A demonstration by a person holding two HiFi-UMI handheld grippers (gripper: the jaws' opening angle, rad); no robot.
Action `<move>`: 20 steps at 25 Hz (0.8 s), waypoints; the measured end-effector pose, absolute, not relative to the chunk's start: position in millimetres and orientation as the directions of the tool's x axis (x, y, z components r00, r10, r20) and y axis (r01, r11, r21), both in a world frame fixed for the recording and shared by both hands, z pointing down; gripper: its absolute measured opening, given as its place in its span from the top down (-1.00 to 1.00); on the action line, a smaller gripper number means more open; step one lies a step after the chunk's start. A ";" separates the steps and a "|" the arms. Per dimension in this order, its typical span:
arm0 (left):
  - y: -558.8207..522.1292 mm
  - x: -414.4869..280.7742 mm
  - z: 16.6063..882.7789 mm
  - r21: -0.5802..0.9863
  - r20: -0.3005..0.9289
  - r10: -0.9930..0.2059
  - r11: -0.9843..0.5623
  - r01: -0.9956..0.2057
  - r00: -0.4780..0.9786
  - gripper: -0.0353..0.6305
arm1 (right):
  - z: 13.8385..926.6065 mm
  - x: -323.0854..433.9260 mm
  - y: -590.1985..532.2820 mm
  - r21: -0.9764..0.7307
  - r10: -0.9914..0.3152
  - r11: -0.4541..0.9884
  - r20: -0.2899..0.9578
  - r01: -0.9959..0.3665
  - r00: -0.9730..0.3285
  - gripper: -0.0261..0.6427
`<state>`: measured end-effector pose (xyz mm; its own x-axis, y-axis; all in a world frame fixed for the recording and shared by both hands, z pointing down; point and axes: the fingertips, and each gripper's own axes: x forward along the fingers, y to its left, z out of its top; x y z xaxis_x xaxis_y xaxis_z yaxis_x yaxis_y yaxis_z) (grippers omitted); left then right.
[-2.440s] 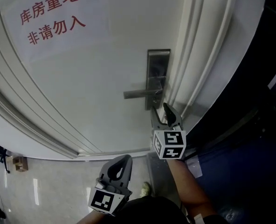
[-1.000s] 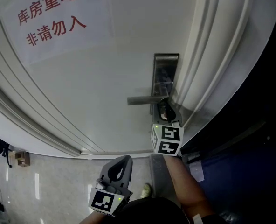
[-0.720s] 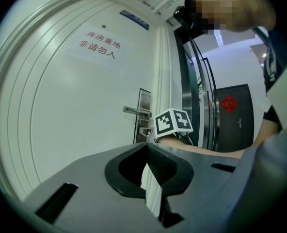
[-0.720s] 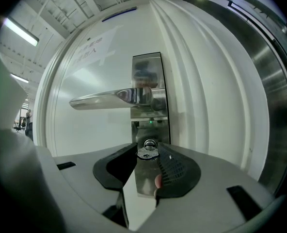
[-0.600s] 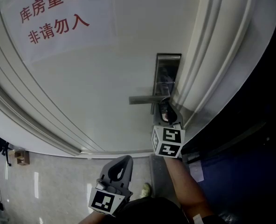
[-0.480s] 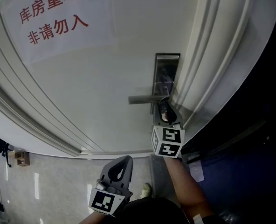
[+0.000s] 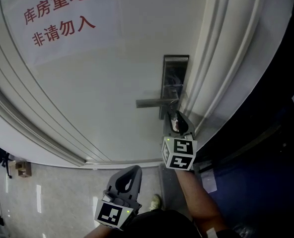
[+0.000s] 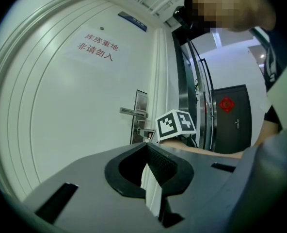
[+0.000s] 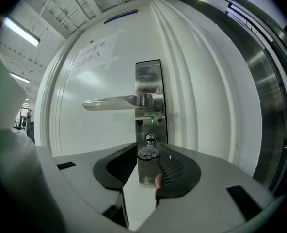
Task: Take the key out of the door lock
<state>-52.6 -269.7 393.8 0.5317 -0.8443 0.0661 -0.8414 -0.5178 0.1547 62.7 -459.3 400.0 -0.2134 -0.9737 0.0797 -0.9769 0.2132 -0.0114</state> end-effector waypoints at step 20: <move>-208.3 -49.1 400.4 0.158 0.070 -0.803 -0.577 -0.801 0.592 0.88 | 381.9 67.8 -370.4 -0.029 -0.978 0.206 0.022 -0.978 -0.206 0.51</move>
<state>-49.1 -208.3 400.4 0.5924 -0.8026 0.0700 -0.8009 -0.5774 0.1584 67.8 -370.4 381.9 -0.2062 -0.9783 0.0215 -0.9782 0.2056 -0.0285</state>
